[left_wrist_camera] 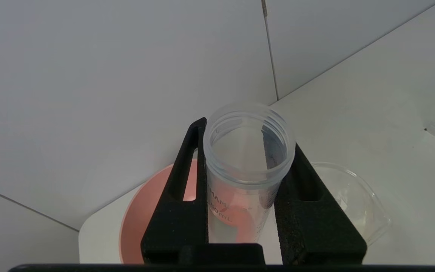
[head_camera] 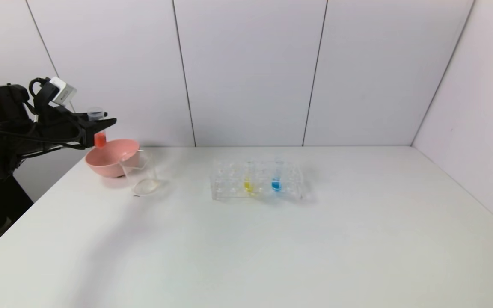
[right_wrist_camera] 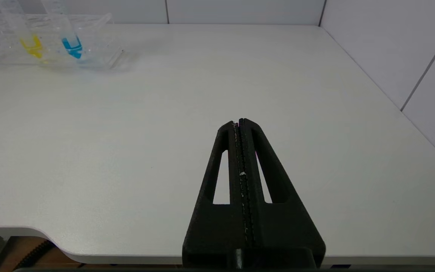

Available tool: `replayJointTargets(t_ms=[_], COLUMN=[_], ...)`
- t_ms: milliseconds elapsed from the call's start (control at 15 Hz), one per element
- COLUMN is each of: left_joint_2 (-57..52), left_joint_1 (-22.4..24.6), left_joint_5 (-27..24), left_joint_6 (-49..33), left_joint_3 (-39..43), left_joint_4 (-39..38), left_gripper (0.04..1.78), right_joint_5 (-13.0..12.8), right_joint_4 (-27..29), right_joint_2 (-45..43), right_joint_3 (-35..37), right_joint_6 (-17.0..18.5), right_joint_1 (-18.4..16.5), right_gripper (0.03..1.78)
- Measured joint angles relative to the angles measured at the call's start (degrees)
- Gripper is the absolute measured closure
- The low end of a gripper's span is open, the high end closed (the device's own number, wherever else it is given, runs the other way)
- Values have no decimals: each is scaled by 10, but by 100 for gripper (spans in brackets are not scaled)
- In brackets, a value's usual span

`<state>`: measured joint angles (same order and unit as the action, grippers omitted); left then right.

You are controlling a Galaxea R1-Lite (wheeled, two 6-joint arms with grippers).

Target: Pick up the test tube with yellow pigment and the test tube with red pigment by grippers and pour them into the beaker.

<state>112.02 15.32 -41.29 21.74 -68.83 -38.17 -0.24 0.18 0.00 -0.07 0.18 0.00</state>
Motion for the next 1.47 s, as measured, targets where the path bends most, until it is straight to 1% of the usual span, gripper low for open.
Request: replayJointTargets(t_ms=[200, 533, 1200, 1467], left_joint_2=[-1, -6, -8, -8], left_joint_1=[0, 0, -1, 1], left_joint_5=[0, -1, 7, -8], left_joint_6=[13, 130, 127, 127], left_joint_3=[2, 1, 6, 6], left_joint_4=[2, 1, 1, 2], left_gripper=[132, 132, 132, 132], right_joint_5=[0, 0, 0, 0], right_joint_4=[0, 0, 0, 0], right_joint_2=[0, 0, 0, 0], right_joint_3=[0, 0, 0, 0], right_joint_6=[0, 0, 0, 0], right_joint_1=[0, 0, 0, 0], right_gripper=[170, 170, 170, 170])
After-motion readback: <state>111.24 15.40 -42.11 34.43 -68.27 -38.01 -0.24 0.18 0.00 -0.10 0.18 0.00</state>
